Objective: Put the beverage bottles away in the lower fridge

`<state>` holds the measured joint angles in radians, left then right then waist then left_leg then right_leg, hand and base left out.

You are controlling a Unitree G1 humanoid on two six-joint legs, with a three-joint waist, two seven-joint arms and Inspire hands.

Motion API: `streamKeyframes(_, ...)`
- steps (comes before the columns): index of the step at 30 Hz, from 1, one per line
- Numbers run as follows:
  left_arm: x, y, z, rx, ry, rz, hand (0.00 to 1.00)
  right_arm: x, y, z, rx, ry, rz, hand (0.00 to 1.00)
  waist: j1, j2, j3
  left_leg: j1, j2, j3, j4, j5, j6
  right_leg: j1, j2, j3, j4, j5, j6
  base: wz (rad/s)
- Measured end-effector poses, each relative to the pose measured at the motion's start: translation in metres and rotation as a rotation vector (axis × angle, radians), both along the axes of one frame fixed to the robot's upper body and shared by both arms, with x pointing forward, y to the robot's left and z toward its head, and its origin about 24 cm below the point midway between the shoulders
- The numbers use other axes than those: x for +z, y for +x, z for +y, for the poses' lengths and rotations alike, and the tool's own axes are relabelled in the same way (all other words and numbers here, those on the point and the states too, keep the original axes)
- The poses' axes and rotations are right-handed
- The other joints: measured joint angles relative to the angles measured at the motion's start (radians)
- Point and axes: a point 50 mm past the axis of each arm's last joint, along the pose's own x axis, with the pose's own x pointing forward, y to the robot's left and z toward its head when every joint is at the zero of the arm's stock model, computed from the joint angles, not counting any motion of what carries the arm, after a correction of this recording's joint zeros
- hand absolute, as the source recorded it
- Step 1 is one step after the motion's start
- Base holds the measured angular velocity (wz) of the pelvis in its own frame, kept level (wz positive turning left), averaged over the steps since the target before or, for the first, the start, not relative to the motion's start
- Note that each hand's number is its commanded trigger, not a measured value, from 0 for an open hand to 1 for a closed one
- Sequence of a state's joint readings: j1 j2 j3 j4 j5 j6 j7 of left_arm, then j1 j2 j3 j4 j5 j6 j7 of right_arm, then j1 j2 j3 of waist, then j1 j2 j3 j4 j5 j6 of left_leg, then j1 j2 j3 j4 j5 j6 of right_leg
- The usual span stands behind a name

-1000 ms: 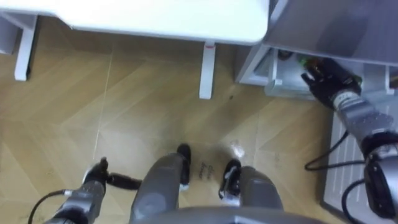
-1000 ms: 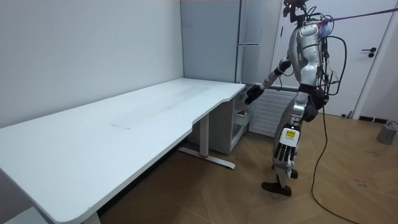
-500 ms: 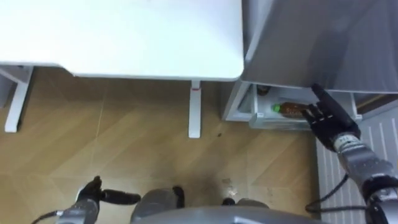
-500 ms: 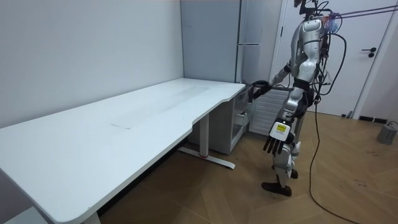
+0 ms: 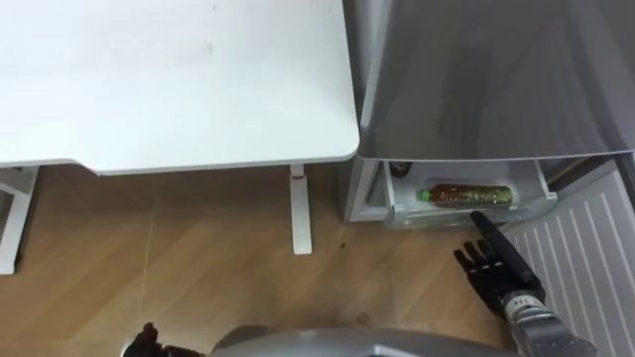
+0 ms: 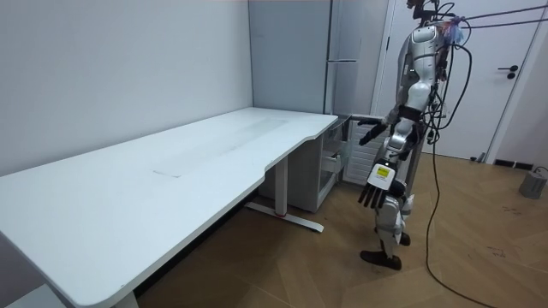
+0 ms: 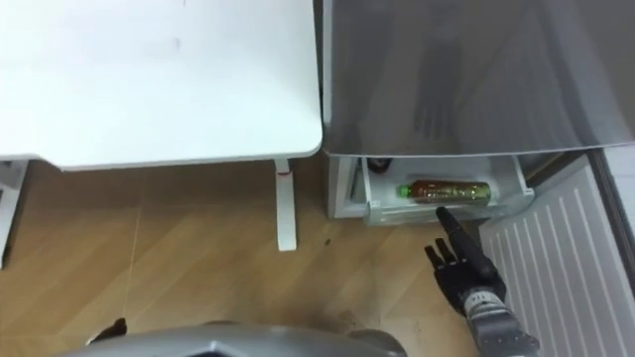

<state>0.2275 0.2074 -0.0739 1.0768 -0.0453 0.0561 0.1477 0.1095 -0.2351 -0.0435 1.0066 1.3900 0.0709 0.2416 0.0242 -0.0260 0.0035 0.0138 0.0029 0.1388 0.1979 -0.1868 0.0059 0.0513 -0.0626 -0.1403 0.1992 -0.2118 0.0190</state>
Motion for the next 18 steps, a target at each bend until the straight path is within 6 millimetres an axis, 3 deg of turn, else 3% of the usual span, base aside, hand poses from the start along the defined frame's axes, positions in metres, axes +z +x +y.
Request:
streamKeyframes(6,-0.001,-0.013,-0.001,0.005,0.008,0.037,0.0,-0.008,-0.016,0.004,-0.018,0.012,0.06,0.0,-0.004,-0.006,-0.0005,0.035,0.001,-0.002,0.001,-0.01,-0.003,0.039,0.003,0.0,-0.016,-0.005,0.001,0.0)
streamKeyframes(9,-0.001,-0.018,-0.002,0.004,0.009,0.055,0.0,-0.011,-0.022,0.006,-0.003,0.009,0.089,0.0,-0.008,0.002,-0.0037,0.037,0.003,-0.003,0.006,-0.011,-0.003,0.044,0.004,0.0,-0.014,-0.005,0.001,0.0)
streamKeyframes(14,-0.002,-0.028,-0.005,0.006,0.002,0.089,0.0,-0.013,-0.027,0.01,0.054,-0.017,0.128,0.0,-0.021,0.01,0.0008,0.036,0.006,-0.005,0.029,-0.023,-0.002,0.054,0.006,0.0,-0.014,-0.005,0.001,0.01)
streamKeyframes(18,-0.002,-0.031,-0.006,-0.014,-0.001,0.102,0.0,-0.014,-0.03,0.009,0.079,-0.039,0.165,0.0,-0.028,0.022,-0.0017,0.031,0.007,-0.009,0.04,-0.027,-0.001,0.054,0.006,-0.001,-0.012,-0.005,0.001,0.0)
